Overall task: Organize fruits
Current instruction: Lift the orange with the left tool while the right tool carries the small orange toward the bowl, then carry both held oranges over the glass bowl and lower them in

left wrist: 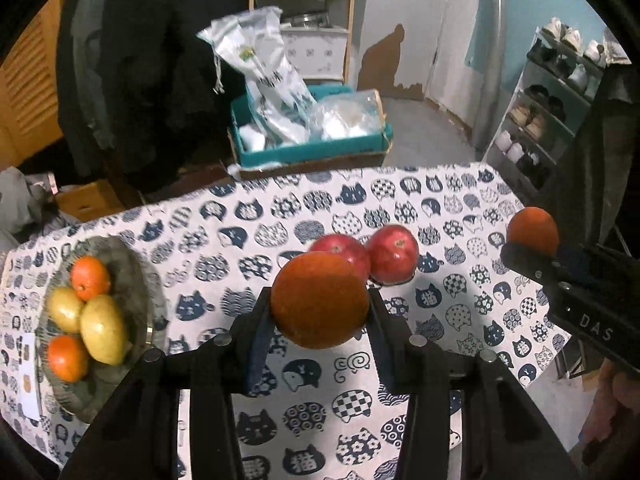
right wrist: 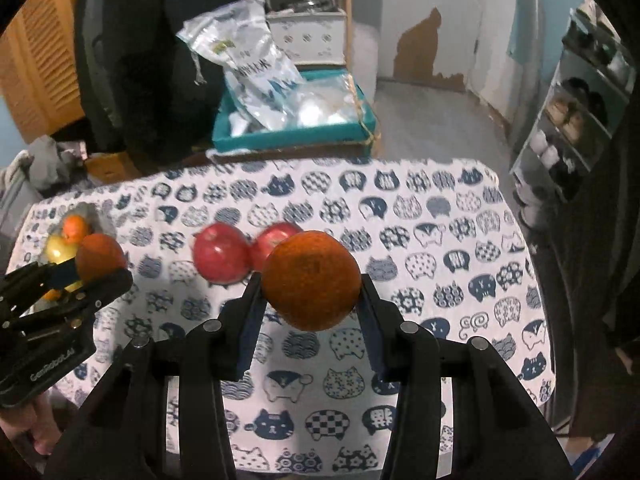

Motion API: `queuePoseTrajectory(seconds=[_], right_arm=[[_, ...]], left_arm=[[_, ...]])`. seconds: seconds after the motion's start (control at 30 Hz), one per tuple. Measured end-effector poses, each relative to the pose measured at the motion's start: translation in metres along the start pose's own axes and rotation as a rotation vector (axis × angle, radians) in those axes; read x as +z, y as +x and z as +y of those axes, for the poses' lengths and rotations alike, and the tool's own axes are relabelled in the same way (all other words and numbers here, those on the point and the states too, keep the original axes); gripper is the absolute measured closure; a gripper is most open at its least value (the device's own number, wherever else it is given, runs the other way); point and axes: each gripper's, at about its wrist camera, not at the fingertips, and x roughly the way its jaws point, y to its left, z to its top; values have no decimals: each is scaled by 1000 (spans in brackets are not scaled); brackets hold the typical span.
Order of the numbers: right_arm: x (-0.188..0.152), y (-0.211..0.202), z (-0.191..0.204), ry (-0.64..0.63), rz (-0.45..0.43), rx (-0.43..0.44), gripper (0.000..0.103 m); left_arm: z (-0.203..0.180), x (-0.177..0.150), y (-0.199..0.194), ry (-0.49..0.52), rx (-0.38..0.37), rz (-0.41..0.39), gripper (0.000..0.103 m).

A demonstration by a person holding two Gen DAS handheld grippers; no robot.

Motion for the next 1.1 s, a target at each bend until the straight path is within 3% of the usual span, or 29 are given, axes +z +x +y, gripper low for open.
queuePoseTrajectory(seconds=[0.47,1.1], right_arm=[[28,-36,57,-88,-103,74,58],[54,-3,184,-245,-65,210,58]], left_arm=[[51,5,-52,-47,56,-94,58],[158,-17,-67,-207,182,-100,58]])
